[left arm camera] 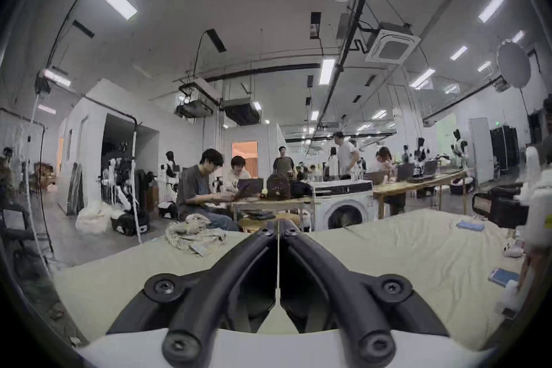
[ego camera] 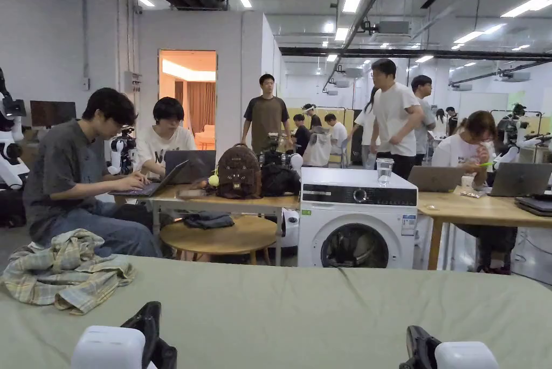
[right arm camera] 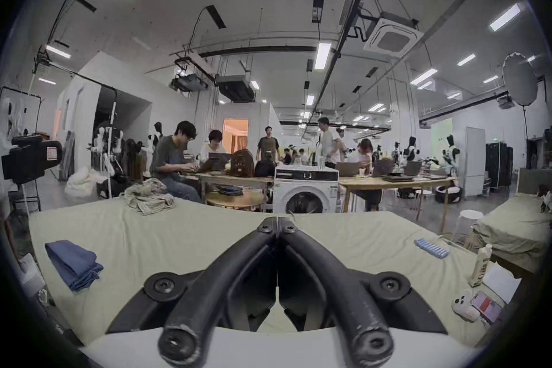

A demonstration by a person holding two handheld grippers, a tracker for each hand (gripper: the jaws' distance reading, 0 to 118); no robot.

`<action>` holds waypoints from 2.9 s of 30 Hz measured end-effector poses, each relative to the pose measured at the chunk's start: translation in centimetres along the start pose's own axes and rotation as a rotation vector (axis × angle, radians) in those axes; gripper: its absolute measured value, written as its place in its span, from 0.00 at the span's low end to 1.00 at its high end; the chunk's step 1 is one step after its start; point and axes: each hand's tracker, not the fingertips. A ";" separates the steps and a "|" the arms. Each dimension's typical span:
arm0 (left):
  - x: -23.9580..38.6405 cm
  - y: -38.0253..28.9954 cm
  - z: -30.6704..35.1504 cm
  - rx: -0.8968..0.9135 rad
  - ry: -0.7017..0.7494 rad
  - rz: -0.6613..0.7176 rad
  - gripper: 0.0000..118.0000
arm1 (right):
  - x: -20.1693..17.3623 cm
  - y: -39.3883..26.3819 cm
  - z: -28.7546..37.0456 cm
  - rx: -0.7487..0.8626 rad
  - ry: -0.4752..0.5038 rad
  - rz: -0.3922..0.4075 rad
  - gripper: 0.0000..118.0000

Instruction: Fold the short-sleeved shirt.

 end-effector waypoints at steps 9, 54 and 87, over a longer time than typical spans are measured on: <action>0.7 0.0 0.3 0.017 0.001 0.002 0.20 | 0.1 -0.2 0.5 0.001 -0.016 0.047 0.58; 1.8 -1.3 -0.7 -0.112 -0.094 0.014 0.95 | 1.0 0.0 0.4 -0.053 0.014 -0.123 0.81; 0.4 0.0 -0.6 -0.106 -0.113 0.149 0.95 | 0.9 0.5 -0.9 -0.248 -0.020 -0.274 0.81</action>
